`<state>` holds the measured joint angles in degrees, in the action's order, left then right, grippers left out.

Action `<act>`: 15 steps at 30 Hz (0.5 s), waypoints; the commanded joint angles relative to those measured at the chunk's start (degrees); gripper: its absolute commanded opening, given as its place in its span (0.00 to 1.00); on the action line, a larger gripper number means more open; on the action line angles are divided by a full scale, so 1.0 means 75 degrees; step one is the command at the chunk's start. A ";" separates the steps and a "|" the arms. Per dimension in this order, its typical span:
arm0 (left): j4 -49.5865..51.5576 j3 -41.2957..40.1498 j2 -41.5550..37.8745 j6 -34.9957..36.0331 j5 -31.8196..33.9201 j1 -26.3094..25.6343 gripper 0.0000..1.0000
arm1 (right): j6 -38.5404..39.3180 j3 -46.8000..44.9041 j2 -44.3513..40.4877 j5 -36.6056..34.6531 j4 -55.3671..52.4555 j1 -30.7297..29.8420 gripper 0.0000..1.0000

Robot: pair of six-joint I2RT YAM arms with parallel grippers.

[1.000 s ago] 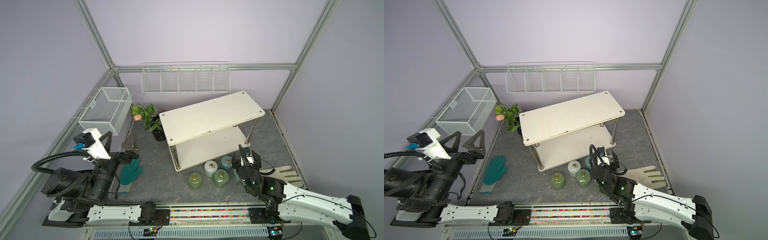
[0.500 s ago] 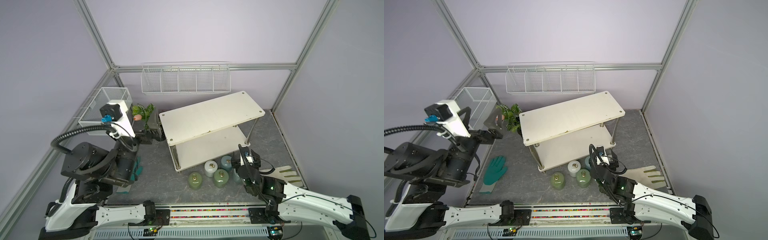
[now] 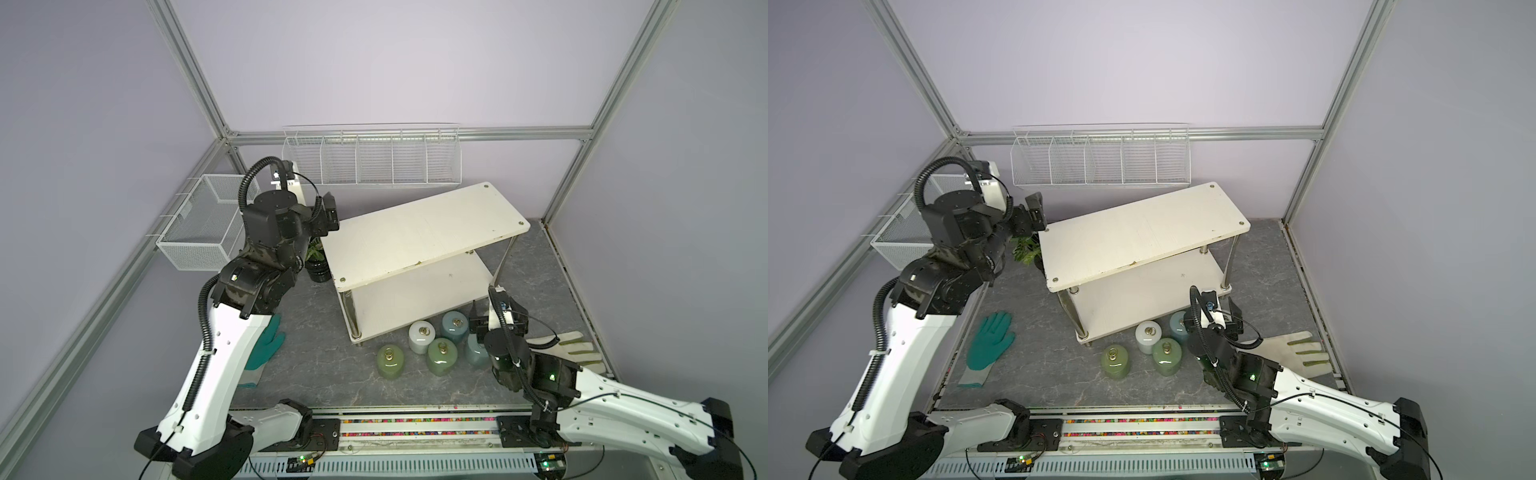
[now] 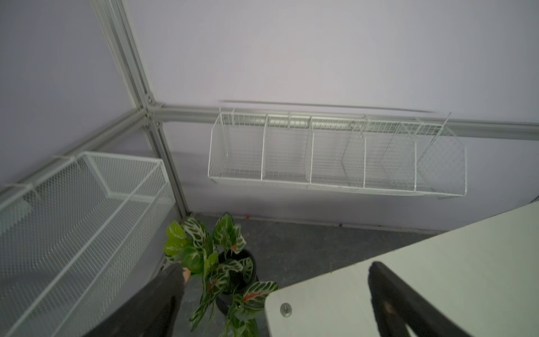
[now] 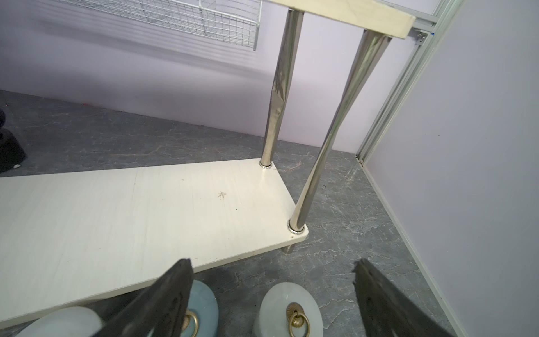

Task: Remove the tea canisters from the shelf
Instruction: Reset both arms

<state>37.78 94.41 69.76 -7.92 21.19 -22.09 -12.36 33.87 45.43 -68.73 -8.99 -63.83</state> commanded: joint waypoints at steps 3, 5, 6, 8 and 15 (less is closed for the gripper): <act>-0.0381 -0.0906 -0.0582 -0.1336 -0.1471 0.1478 1.00 | 0.0088 -0.0095 0.0039 0.0186 0.0069 0.0390 0.89; -0.0356 -0.1097 -0.0593 -0.1359 -0.1343 0.1620 1.00 | 0.0046 -0.0112 0.0048 0.0245 0.0062 0.0453 0.89; -0.0417 -0.1206 -0.0616 -0.1336 -0.1303 0.1621 1.00 | 0.0023 -0.0131 0.0051 0.0280 0.0068 0.0471 0.89; -0.0447 -0.1395 -0.0579 -0.1381 -0.1360 0.1632 1.00 | -0.0028 -0.0145 0.0069 0.0401 0.0060 0.0575 0.89; -0.0694 -0.2887 -0.0917 -0.2021 -0.0794 0.1745 1.00 | -0.0166 -0.0003 0.0270 0.0715 -0.0116 0.1015 0.89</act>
<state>33.65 76.09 63.90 -19.40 13.65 -9.76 -12.43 33.69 46.76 -64.97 -9.15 -57.65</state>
